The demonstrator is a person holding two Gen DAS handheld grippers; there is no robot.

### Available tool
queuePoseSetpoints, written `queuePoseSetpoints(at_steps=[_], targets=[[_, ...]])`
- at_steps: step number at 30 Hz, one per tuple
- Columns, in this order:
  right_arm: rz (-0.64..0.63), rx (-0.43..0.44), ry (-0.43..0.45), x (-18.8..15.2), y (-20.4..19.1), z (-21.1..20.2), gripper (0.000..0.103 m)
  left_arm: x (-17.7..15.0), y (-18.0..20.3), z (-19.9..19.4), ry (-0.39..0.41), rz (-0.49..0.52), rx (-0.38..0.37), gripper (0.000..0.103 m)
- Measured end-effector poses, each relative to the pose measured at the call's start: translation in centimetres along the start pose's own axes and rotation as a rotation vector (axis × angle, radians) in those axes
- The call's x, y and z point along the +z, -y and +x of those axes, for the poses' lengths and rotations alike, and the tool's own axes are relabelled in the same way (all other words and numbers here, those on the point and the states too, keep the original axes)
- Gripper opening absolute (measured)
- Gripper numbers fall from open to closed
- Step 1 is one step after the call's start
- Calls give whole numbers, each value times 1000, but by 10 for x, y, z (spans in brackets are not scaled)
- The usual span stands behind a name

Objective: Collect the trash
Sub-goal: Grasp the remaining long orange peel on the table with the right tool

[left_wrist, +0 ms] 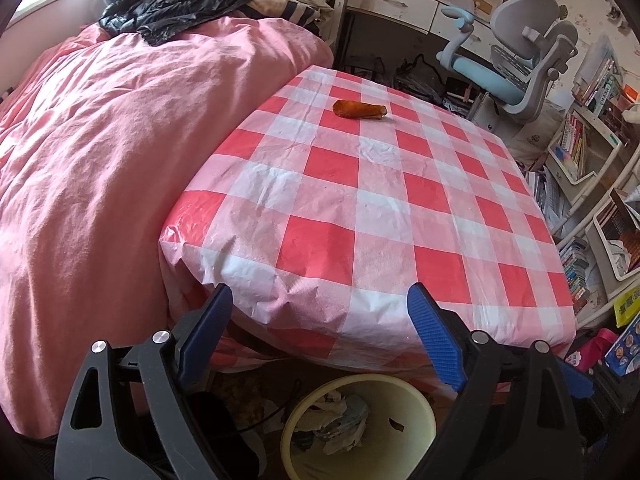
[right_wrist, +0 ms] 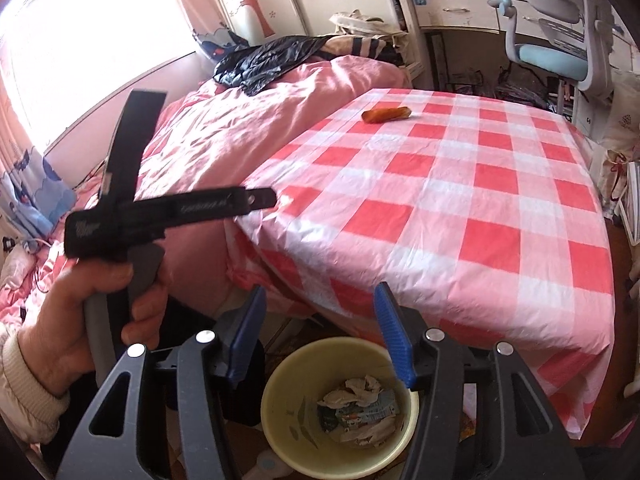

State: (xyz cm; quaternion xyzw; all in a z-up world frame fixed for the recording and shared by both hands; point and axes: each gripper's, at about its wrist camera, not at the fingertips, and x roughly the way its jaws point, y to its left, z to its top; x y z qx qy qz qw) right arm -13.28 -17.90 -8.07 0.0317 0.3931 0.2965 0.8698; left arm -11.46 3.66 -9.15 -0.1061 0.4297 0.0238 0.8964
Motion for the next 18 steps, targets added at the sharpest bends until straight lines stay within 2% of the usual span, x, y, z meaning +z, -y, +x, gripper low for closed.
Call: queuePoseSetpoints(at_steps=[6, 9, 12, 18], targets=[[-82, -40, 17, 40, 8, 16, 57, 0, 0, -9, 16, -5, 5, 88], [-149, -71, 16, 71, 11, 33, 58, 1, -1, -15, 32, -11, 15, 90], [-221, -106, -1, 108, 15, 60, 59, 3, -4, -20, 41, -30, 8, 91], [-353, -183, -69, 170, 21, 129, 59, 7, -8, -25, 30, -68, -51, 92]])
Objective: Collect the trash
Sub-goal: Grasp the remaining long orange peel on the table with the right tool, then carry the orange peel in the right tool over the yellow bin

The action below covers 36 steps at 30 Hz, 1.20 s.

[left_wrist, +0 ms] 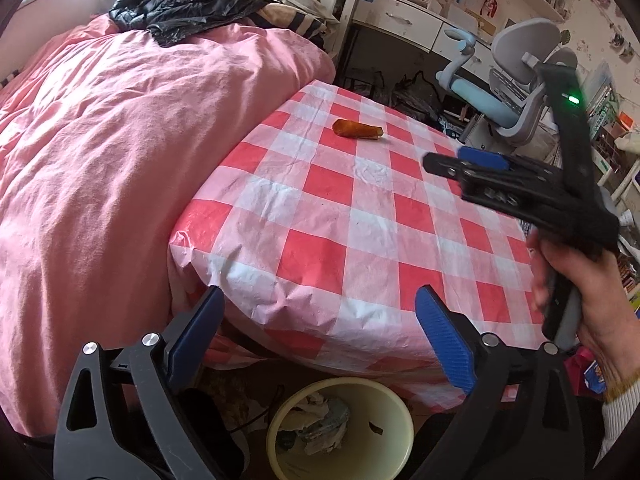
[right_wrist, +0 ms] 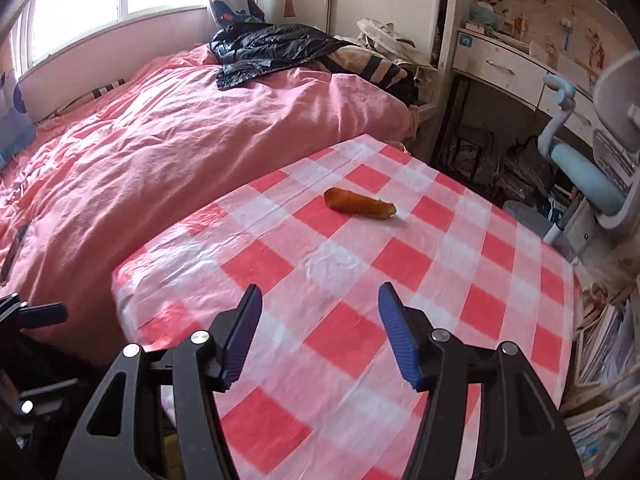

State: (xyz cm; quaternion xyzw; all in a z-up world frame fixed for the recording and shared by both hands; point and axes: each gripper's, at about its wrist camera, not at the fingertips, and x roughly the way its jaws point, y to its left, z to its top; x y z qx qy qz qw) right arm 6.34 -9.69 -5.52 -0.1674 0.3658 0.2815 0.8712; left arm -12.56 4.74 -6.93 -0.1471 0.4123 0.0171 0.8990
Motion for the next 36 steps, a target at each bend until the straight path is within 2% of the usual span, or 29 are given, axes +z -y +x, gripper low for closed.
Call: queuePoseSetpoints(at_steps=[4, 7, 11, 15, 19, 20, 23, 27, 31, 36], targets=[[-83, -21, -61, 28, 2, 46, 59, 4, 0, -1, -9, -10, -36, 93], [-180, -58, -110, 40, -1, 81, 59, 6, 1, -1, -25, -15, -62, 93], [-247, -85, -154, 51, 3, 115, 60, 9, 3, 1, -42, -15, -97, 93], [-229, -83, -187, 60, 17, 139, 60, 13, 4, 1, -44, -17, -124, 93], [-148, -39, -190, 66, 33, 154, 60, 19, 3, 4, -51, -27, -144, 93], [-137, -27, -192, 66, 34, 156, 55, 20, 3, 5, -53, -29, -146, 93], [-122, 11, -183, 64, 31, 155, 41, 23, 1, 9, -59, -38, -149, 93], [-106, 19, -193, 56, 27, 146, 21, 25, 1, 11, -62, -41, -143, 93], [-11, 45, -166, 34, 32, 116, 17, 24, -1, 11, -58, -37, -118, 93], [175, 82, -89, -4, 47, 57, 17, 27, -20, 5, -14, -84, -54, 93]])
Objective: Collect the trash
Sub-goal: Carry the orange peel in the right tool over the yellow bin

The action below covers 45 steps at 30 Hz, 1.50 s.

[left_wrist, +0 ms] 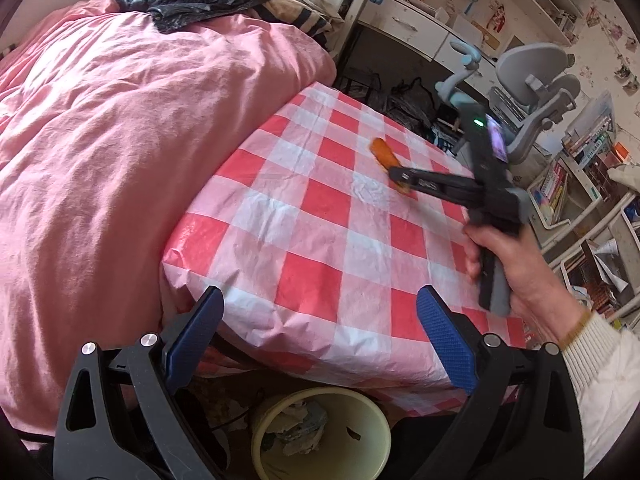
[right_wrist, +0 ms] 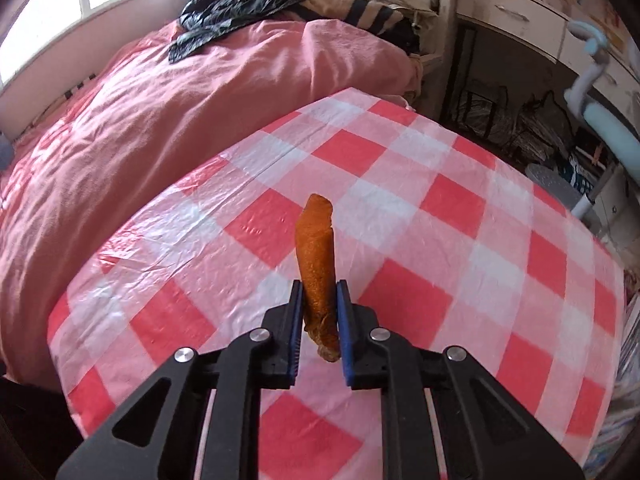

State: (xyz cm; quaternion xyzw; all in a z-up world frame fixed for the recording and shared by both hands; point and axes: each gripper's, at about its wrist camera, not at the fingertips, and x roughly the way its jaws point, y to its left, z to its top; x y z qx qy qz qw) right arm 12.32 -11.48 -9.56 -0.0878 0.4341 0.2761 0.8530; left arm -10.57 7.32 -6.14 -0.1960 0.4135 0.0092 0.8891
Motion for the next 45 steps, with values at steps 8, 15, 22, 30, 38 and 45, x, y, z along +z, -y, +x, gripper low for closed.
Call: queuePoseSetpoints(at_steps=[8, 15, 22, 30, 38, 45], targets=[[276, 124, 180, -58, 28, -79, 16, 4, -25, -9, 68, -61, 104, 93], [356, 236, 292, -60, 30, -108, 16, -1, -24, -4, 97, -41, 180, 93], [371, 279, 366, -63, 30, -130, 16, -6, -5, 15, 99, 37, 206, 93], [387, 311, 423, -71, 26, -152, 16, -17, 9, 28, 96, 95, 212, 93], [391, 356, 501, -83, -9, -168, 16, -29, 18, 30, 168, 164, 272, 93], [304, 365, 554, -83, -39, -192, 16, -46, 38, 31, 178, 290, 283, 93]])
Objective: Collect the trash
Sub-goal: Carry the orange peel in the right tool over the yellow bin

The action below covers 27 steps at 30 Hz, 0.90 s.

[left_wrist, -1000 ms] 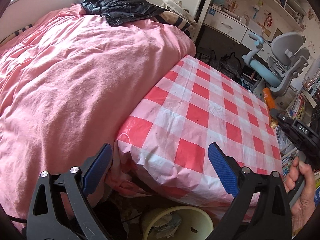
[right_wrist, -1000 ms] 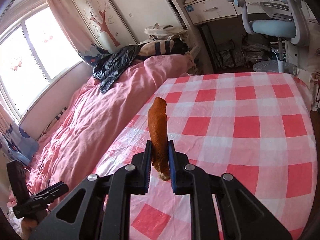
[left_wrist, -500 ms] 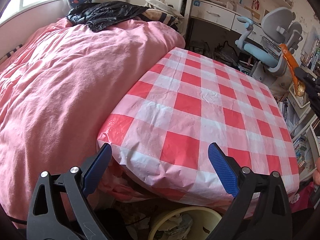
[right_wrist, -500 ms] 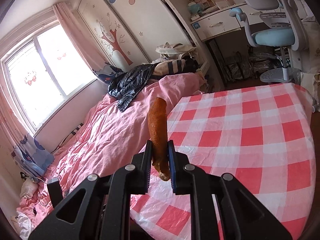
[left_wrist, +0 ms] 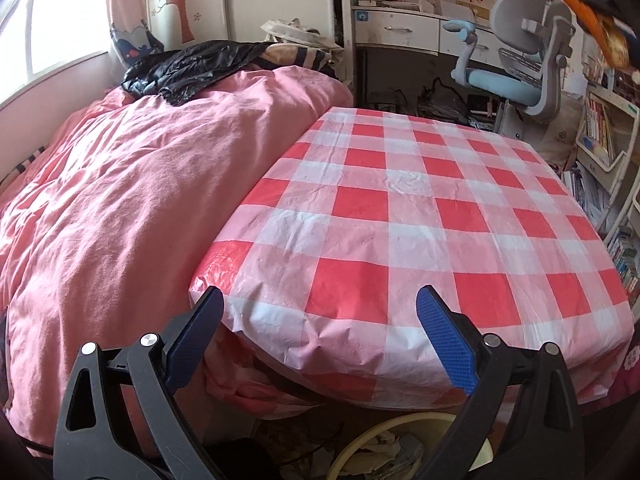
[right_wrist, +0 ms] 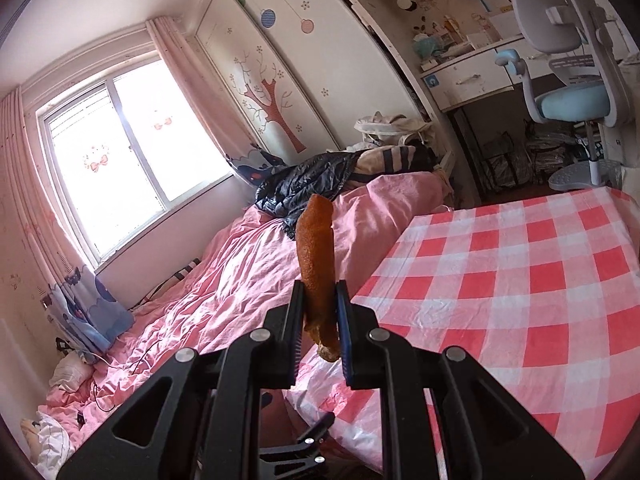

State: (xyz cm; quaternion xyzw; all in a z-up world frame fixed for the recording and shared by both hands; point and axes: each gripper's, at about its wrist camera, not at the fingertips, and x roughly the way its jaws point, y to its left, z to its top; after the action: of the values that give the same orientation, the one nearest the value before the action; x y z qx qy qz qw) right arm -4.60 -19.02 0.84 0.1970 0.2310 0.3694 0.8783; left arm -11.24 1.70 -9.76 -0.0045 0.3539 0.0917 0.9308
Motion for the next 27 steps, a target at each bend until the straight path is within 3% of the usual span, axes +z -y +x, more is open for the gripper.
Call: queuePoseSetpoints(at_steps=[4, 10, 18, 27], targets=[[4, 16, 6, -7, -8, -6, 16, -6, 12, -1, -9, 62, -16, 93], [-27, 17, 10, -8, -19, -9, 16, -11, 16, 1, -25, 95, 17, 93], [-62, 12, 19, -12, -23, -29, 16, -11, 8, -3, -31, 39, -3, 93], [-65, -11, -37, -44, -26, -44, 17, -13, -4, -17, -26, -46, -45, 93]])
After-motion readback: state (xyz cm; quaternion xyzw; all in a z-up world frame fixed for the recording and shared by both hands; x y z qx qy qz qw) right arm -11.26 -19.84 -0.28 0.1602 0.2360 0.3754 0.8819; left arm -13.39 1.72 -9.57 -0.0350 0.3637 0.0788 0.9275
